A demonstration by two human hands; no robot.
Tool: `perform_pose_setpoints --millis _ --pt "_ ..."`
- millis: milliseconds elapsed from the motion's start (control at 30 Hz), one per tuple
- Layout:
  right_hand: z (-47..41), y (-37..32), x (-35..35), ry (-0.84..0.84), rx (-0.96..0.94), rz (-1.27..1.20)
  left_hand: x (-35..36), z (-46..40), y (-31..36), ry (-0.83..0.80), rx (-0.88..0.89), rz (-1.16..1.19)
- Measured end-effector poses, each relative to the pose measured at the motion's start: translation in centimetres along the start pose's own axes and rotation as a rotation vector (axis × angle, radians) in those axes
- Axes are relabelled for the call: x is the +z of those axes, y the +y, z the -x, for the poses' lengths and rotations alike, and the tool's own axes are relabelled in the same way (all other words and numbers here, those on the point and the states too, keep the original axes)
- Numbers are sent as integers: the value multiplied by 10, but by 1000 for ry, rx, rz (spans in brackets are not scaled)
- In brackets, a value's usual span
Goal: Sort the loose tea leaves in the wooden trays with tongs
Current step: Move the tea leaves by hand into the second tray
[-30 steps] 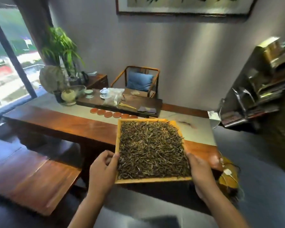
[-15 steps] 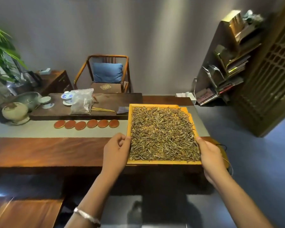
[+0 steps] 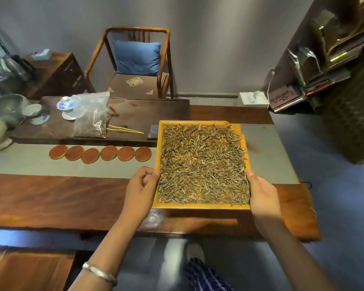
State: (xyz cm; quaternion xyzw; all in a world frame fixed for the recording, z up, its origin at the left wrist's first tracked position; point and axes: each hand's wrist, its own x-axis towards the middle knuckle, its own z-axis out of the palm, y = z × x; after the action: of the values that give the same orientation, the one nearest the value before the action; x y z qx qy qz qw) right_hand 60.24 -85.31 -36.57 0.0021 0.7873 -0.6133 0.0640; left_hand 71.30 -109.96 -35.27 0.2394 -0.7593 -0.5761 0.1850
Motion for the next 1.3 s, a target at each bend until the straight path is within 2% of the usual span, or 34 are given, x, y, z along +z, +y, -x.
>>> perform_pose_setpoints --millis 133,333,533,733,867,1000,1300 --pt "-32 27 24 -91 44 -21 5 -28 -35 -47 -115 55" --pt "-35 61 45 -138 158 -18 -1 -34 -73 -159 -277 43" --pt "-37 80 69 -98 230 13 -14 -57 -101 -209 -397 46" --pt "-30 95 85 -97 274 19 -24 -68 -132 -331 -531 10" --pt "-24 105 85 -99 326 85 -15 -63 -143 -306 -630 114" --pt "-21 110 83 -98 350 90 -3 -56 -147 -275 -612 111" --pt "-31 113 80 -239 357 159 17 -55 -144 -123 -483 25"
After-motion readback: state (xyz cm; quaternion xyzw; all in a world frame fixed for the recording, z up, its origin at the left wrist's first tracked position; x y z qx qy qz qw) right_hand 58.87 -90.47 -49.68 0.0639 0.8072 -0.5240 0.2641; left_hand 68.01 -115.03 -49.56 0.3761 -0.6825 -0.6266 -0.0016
